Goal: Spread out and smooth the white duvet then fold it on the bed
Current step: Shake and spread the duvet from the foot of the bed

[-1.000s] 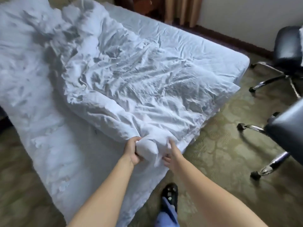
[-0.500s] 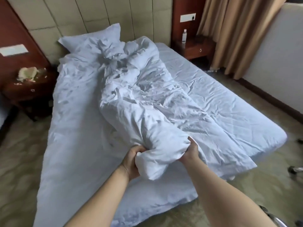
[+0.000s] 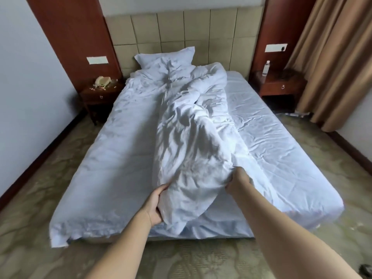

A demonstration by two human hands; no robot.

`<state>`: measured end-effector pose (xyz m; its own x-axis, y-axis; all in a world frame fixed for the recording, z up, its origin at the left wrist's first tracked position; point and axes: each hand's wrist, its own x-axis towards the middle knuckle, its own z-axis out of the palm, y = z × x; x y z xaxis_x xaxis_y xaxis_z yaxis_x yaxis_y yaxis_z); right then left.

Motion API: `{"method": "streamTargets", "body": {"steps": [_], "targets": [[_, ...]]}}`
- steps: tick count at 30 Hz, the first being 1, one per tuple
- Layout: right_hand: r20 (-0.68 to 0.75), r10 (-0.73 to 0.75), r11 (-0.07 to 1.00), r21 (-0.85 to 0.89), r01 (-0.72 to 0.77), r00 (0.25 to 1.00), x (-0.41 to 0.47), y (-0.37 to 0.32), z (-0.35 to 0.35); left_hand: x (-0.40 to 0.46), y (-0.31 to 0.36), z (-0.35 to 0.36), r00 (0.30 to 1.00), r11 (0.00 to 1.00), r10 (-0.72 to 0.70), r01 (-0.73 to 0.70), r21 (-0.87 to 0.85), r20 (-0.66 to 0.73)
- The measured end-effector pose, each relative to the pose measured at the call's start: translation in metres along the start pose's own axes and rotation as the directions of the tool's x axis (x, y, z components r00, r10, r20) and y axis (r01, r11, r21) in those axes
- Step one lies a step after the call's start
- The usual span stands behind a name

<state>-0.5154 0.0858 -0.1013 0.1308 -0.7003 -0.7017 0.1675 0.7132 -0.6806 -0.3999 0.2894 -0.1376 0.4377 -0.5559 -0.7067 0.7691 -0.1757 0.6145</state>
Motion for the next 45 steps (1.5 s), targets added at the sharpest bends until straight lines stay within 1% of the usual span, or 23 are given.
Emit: {"method": "streamTargets", "body": {"steps": [2,5,7,8,11,15,16,17,18,19,20,22,24,26,27,30,34,36,37,38,41,44,45], "targets": [[0.03,0.032,0.995,-0.092,-0.029,0.999,0.001,0.01,-0.019,-0.009,-0.026,0.019,0.999,0.998,-0.031,0.033,-0.047,0.036],[0.091,-0.03,0.942,-0.329,0.058,0.995,-0.01,0.019,-0.035,-0.016,-0.047,0.05,0.994,0.997,-0.046,0.052,-0.06,0.099],[0.151,-0.123,0.851,-0.493,0.182,0.981,-0.017,0.009,-0.042,-0.021,-0.043,0.058,0.994,1.0,-0.017,0.018,-0.008,0.11],[0.179,-0.224,0.804,-0.521,0.286,0.958,-0.019,-0.002,-0.045,-0.022,-0.036,0.057,0.994,1.0,-0.001,0.001,0.004,0.106],[0.218,-0.51,0.573,-0.636,0.517,0.832,-0.03,-0.056,-0.05,-0.034,-0.003,0.055,0.987,0.997,0.07,-0.073,0.012,0.145],[0.293,-0.816,0.18,-0.691,0.7,0.499,-0.056,-0.085,-0.079,-0.062,0.015,0.062,0.979,0.977,0.101,-0.131,0.168,0.178],[0.33,-0.819,0.098,-0.725,0.682,0.469,-0.053,-0.074,-0.096,-0.063,0.008,0.059,0.988,0.96,0.063,-0.099,0.261,0.141],[0.4,-0.747,0.017,-0.787,0.617,0.53,-0.043,-0.058,-0.114,-0.061,-0.006,0.052,0.996,0.935,-0.012,-0.02,0.354,0.088],[0.456,-0.601,-0.073,-0.849,0.524,0.657,-0.03,-0.04,-0.131,-0.056,-0.024,0.044,0.996,0.894,-0.092,0.081,0.442,0.004],[0.441,-0.405,-0.131,-0.895,0.426,0.801,-0.014,-0.021,-0.147,-0.054,-0.043,0.038,0.981,0.83,-0.175,0.192,0.523,-0.082],[0.372,-0.234,-0.142,-0.927,0.348,0.898,0.001,-0.005,-0.162,-0.051,-0.063,0.031,0.957,0.765,-0.238,0.289,0.575,-0.164],[0.278,-0.039,-0.09,-0.958,0.274,0.96,0.018,0.013,-0.183,-0.044,-0.092,0.021,0.916,0.713,-0.275,0.397,0.577,-0.291],[0.218,-0.047,-0.062,-0.975,0.215,0.975,0.028,0.02,-0.198,-0.034,-0.11,0.019,0.904,0.774,-0.267,0.407,0.485,-0.334],[0.236,-0.175,-0.187,-0.961,0.203,0.956,0.036,0.02,-0.201,-0.031,-0.119,0.031,0.901,0.836,-0.272,0.395,0.38,-0.337],[0.272,-0.255,-0.242,-0.947,0.211,0.928,0.036,0.019,-0.203,-0.031,-0.124,0.039,0.906,0.876,-0.263,0.368,0.313,-0.331],[0.395,-0.466,-0.273,-0.915,0.296,0.791,0.037,0.016,-0.203,-0.028,-0.131,0.063,0.935,0.967,-0.186,0.23,0.114,-0.303],[0.549,-0.507,-0.357,-0.836,0.417,0.665,0.047,0.01,-0.205,-0.03,-0.14,0.075,0.966,0.991,-0.134,0.125,-0.054,-0.223],[0.614,-0.556,-0.364,-0.786,0.5,0.561,0.059,0.005,-0.205,-0.03,-0.146,0.078,0.981,0.98,-0.152,0.134,-0.146,-0.118],[0.62,-0.595,-0.338,-0.77,0.541,0.511,0.062,0.001,-0.204,-0.033,-0.146,0.081,0.986,0.975,-0.151,0.137,-0.176,-0.066],[0.601,-0.622,-0.256,-0.762,0.595,0.502,0.066,-0.002,-0.202,-0.034,-0.146,0.083,0.989,0.965,-0.148,0.142,-0.221,-0.007],[0.504,-0.555,0.192,-0.696,0.692,0.662,0.065,-0.01,-0.196,-0.033,-0.147,0.084,0.992,0.916,-0.104,0.125,-0.381,0.076],[0.346,-0.484,0.509,-0.636,0.58,0.804,0.062,-0.009,-0.192,-0.034,-0.145,0.093,0.976,0.879,-0.011,0.113,-0.464,0.216],[0.269,-0.501,0.535,-0.651,0.538,0.823,0.067,-0.007,-0.192,-0.033,-0.143,0.097,0.975,0.864,0.027,0.089,-0.496,0.222]]}}
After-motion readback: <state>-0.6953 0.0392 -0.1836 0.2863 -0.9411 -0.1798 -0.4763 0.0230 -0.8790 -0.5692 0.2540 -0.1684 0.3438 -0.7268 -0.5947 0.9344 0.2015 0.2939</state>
